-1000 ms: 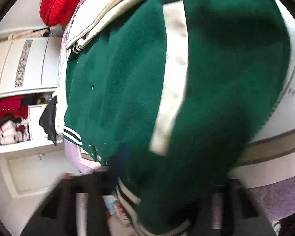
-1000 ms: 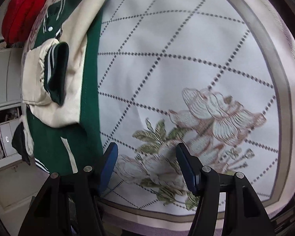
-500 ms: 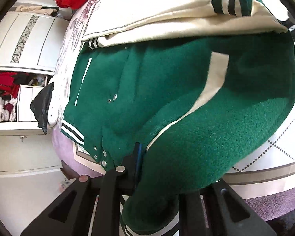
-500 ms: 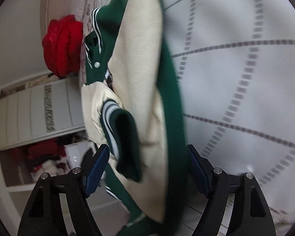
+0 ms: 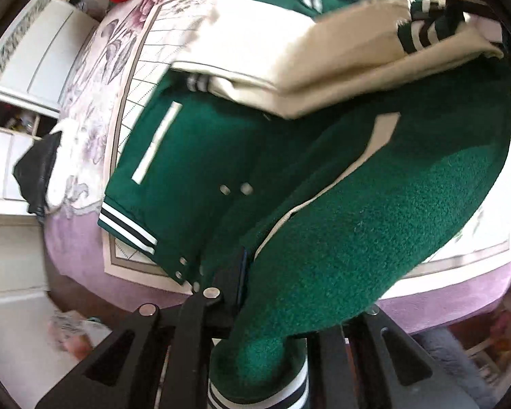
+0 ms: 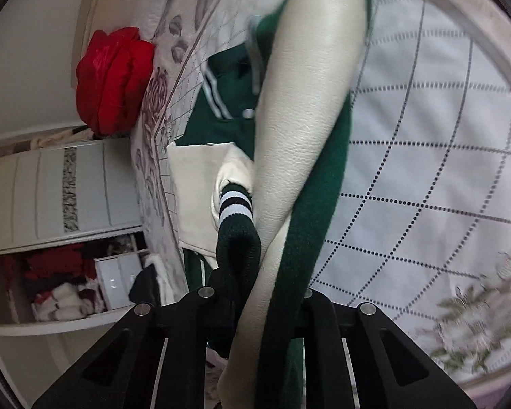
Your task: Fold large clothes
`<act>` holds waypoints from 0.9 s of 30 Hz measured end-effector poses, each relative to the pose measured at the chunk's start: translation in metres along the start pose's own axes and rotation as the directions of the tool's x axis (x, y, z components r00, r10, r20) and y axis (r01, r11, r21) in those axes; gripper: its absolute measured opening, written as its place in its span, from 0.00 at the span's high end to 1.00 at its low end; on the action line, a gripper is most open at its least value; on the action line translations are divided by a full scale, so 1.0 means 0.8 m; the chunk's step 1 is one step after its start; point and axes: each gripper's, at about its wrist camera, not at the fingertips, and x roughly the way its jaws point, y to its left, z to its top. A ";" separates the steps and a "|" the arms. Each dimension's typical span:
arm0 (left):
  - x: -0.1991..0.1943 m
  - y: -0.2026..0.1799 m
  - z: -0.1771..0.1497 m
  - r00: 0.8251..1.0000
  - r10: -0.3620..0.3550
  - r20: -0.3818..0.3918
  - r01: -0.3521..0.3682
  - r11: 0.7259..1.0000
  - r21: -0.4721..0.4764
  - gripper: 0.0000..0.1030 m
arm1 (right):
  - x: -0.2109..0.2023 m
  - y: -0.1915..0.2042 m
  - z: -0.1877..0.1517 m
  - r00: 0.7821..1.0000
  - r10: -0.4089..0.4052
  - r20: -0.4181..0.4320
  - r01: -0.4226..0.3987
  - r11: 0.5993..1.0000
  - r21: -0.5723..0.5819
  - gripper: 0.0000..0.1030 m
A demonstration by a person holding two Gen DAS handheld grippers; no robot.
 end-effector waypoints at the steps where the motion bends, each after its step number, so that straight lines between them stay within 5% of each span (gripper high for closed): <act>1: -0.003 0.013 0.007 1.000 -0.014 0.009 0.015 1.000 -0.014 0.90 | -0.002 0.026 0.001 1.000 -0.029 0.008 0.030 0.999 -0.018 0.85; 6: 0.017 0.116 0.061 0.996 -0.077 0.040 0.081 0.991 -0.110 0.89 | 0.031 0.137 0.026 0.991 -0.135 0.020 0.136 0.987 -0.088 0.85; 11: 0.090 0.237 0.112 0.987 -0.158 0.027 0.160 0.963 -0.216 0.83 | 0.122 0.261 0.058 0.978 -0.206 0.001 0.204 0.964 -0.171 0.85; 14: 0.155 0.295 0.132 0.972 -0.235 -0.007 0.224 0.935 -0.276 0.83 | 0.223 0.318 0.073 0.955 -0.295 -0.028 0.284 0.938 -0.199 0.84; 16: 0.195 0.329 0.136 0.950 -0.311 -0.034 0.280 0.893 -0.352 0.80 | 0.285 0.337 0.084 0.937 -0.345 -0.059 0.325 0.920 -0.217 0.82; 18: 0.231 0.364 0.135 0.900 -0.434 -0.034 0.371 0.806 -0.461 0.74 | 0.351 0.352 0.096 0.924 -0.368 -0.106 0.337 0.912 -0.232 0.64; 20: 0.250 0.399 0.126 0.853 -0.521 0.015 0.442 0.707 -0.552 0.41 | 0.383 0.348 0.096 0.923 -0.356 -0.143 0.317 0.917 -0.241 0.43; 21: 0.251 0.417 0.120 0.844 -0.533 0.054 0.461 0.672 -0.579 0.30 | 0.398 0.348 0.095 0.932 -0.323 -0.164 0.281 0.930 -0.236 0.34; 22: 0.250 0.428 0.115 0.845 -0.530 0.075 0.464 0.657 -0.594 0.22 | 0.401 0.346 0.091 0.937 -0.301 -0.175 0.258 0.938 -0.234 0.33; 27: 0.244 0.464 0.080 0.869 -0.485 0.099 0.427 0.633 -0.645 0.22 | 0.353 0.331 0.043 0.960 -0.222 -0.173 0.174 0.952 -0.252 0.32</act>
